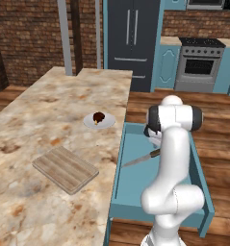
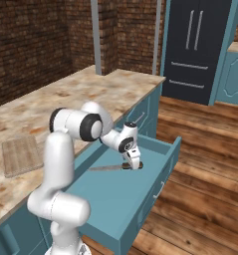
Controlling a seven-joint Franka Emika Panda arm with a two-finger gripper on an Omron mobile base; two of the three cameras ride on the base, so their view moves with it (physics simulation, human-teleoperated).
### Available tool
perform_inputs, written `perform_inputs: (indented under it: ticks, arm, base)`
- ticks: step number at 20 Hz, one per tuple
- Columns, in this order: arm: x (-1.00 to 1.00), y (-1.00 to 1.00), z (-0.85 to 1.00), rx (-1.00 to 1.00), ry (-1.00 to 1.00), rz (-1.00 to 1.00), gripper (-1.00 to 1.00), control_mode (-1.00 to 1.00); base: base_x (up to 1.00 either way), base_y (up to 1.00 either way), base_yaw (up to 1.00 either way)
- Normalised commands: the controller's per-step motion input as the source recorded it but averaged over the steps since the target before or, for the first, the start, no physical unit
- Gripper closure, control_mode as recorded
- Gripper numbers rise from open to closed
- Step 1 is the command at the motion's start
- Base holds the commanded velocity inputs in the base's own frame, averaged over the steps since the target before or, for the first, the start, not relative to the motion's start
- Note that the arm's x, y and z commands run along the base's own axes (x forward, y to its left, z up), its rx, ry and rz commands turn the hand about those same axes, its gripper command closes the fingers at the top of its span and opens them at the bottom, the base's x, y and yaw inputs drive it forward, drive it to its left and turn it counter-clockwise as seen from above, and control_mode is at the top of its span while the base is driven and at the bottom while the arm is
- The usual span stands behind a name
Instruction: Pick up the knife from the drawer and place it on the cutting board. Then place the meat from the plate to the cutting board.
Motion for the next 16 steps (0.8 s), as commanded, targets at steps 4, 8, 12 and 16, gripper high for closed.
perform_inputs:
  ticks: [4, 8, 12, 16]
  arm:
    - [0.42, 0.0, -0.31, 0.0, 0.0, 0.0, -1.0, -1.0]
    - [0.44, 0.0, -0.3, 0.0, 0.0, 0.0, -1.0, -1.0]
    - [0.41, -0.01, -0.28, 0.0, 0.0, 0.0, -1.0, -1.0]
    - [0.38, -0.02, -0.3, 0.0, 0.0, 0.0, -1.0, -1.0]
  base:
    - [0.0, 0.0, 0.0]
    - [0.0, 0.0, 0.0]
    - [0.0, 0.0, 0.0]
    - [0.0, 0.0, 0.0]
